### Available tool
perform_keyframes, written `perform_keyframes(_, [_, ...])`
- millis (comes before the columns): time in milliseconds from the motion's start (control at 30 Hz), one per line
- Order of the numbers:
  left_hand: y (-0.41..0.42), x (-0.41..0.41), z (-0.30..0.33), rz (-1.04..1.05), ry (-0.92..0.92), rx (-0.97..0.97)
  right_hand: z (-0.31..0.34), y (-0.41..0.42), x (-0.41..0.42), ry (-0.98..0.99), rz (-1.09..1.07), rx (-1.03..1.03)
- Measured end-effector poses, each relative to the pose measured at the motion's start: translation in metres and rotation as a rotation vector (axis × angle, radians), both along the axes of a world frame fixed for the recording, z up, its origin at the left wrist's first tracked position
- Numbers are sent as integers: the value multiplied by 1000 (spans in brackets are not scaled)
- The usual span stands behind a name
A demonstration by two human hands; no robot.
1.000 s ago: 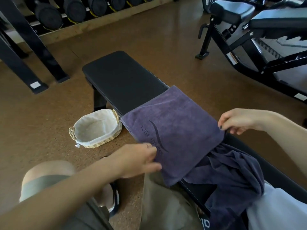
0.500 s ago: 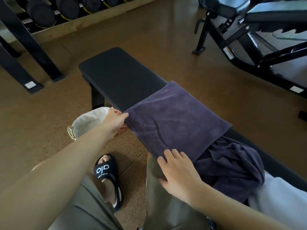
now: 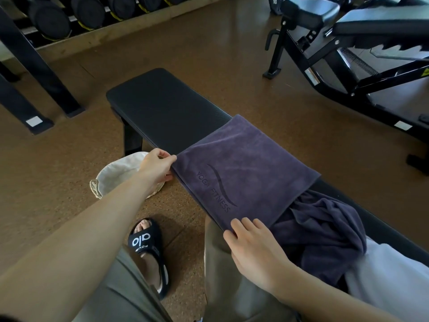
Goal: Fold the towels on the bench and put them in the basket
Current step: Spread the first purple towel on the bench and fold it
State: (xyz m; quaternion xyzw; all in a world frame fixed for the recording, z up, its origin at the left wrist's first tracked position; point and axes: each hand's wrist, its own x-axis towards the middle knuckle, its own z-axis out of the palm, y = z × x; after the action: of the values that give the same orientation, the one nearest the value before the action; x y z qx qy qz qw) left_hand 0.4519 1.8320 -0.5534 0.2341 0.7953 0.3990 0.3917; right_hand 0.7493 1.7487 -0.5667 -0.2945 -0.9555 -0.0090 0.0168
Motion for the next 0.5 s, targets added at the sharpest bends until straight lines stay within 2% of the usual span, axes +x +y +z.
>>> perform_keyframes(133, [4,2,0,-13,29,-8,1,0,3,10,-8,-7])
perform_keyframes(367, [5,-1,1,-14,-44,-46,1,-2,9,80,2,37])
perform_keyframes(500, [4,-3,2,-52,65,-90,3,-4,13,118,-7,65])
